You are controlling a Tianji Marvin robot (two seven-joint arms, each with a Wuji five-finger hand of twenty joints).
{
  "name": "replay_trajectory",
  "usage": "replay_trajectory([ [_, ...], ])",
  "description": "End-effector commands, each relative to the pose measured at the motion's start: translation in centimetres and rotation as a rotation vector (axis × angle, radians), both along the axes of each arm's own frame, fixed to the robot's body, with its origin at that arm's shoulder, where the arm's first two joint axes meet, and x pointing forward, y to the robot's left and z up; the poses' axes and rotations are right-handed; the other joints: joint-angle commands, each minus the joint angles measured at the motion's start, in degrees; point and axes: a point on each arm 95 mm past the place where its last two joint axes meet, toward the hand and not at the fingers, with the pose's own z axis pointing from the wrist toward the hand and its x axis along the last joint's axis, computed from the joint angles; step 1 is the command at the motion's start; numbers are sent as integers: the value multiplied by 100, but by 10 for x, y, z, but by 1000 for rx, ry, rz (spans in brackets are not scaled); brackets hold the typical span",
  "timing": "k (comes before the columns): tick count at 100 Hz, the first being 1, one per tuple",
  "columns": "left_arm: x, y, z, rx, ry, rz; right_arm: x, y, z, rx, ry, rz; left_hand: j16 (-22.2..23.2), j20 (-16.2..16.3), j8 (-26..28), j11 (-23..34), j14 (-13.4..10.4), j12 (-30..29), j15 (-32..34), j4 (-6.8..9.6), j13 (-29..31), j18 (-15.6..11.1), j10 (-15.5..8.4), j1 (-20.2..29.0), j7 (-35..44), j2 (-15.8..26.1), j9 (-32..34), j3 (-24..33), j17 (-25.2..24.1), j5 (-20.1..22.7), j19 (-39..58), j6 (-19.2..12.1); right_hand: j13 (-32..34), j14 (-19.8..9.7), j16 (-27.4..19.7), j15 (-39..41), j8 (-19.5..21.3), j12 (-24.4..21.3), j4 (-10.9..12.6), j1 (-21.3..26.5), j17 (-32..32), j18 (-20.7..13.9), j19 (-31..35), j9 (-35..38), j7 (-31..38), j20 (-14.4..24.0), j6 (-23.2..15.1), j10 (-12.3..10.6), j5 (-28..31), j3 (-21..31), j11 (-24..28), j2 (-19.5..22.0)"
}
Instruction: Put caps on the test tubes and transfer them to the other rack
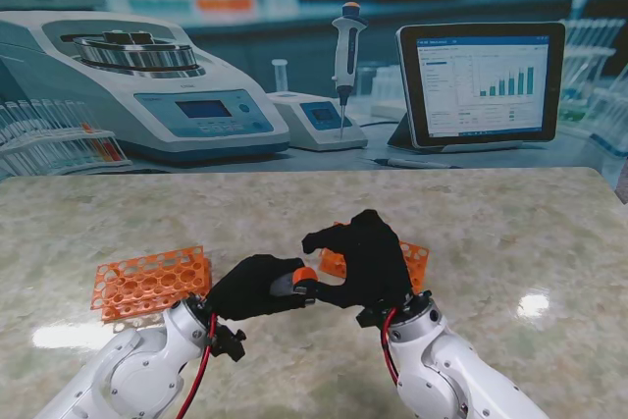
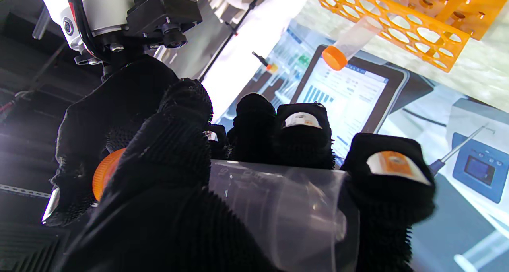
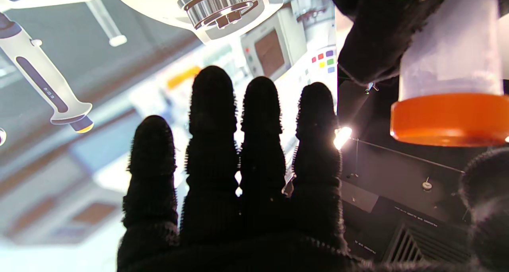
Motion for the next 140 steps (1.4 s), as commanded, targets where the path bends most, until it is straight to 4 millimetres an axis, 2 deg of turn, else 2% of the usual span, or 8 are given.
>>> replay_trajectory([
  [1,-2,-2,1,-2,-2,-6,-5,1,2,11,-8,4,-55,-13,374,-18,-114,-28,-27,-38,-27,-365,-222,163,486,174,-88,42,120,150,629,-372,-139,54,-88,-320,-91,-76,126,-98,-81,63,-66,-161,-128,-86,91,86,-301,109,-122,133],
  [16,-2,-2,1,-3,-3,-6,-12,-3,3,-7,-31,24,-55,-12,373,-19,-114,-28,-26,-37,-27,-363,-217,165,486,169,-87,44,120,152,629,-368,-136,9,-97,-377,-207,-219,131,231,-40,-36,-23,-266,-233,-74,112,79,-420,144,-344,-124],
  [65,-3,-3,2,-3,-4,-9,-23,0,3,-71,-58,113,-56,-10,374,-20,-114,-26,-26,-38,-27,-362,-217,162,488,171,-89,51,120,153,628,-363,4,-113,-65,-584,-567,-450,236,2389,561,-412,115,-549,-525,-136,34,120,-828,-234,-671,-1385],
  [94,-3,-3,2,-4,-6,-11,-25,6,2,-99,-61,161,-56,-9,375,-20,-114,-24,-27,-38,-28,-362,-211,162,489,170,-91,54,116,155,626,-365,311,-272,-62,-615,-701,-488,401,3671,984,-602,197,-516,-420,-191,-112,115,-839,-923,-661,-1481],
  [103,-4,-3,2,-4,-7,-13,-25,8,2,-103,-60,178,-56,-9,375,-22,-113,-23,-27,-39,-29,-361,-215,162,487,167,-97,53,116,151,626,-365,397,-310,-57,-586,-687,-450,454,3862,1103,-636,186,-484,-347,-242,-162,105,-819,-654,-608,-1509],
  [115,-4,-3,2,-4,-8,-15,-26,9,1,-117,-60,209,-55,-8,376,-20,-113,-21,-27,-37,-29,-361,-217,167,490,163,-97,58,112,157,625,-360,525,-360,-47,-527,-893,-386,-1,3956,1262,-652,196,-425,-65,-320,-292,88,-841,263,-545,-1759],
  [131,-5,-4,2,-5,-9,-16,-27,10,0,-142,-60,256,-54,-7,377,-18,-107,-18,-29,-38,-39,-360,-205,168,488,155,-96,59,106,151,623,-360,649,-438,-29,-458,-1171,227,-134,4290,1493,-704,165,-322,437,-434,-393,88,-903,511,-546,-1838],
  [140,-5,-4,3,-5,-12,-17,-28,11,0,-164,-60,286,-51,-6,378,-18,-98,-16,-29,-36,-47,-359,-204,178,489,151,-98,66,98,153,621,-358,708,-474,-29,-435,-1204,313,-141,4467,1662,-736,140,-244,644,-501,-404,92,-900,604,-554,-1881],
])
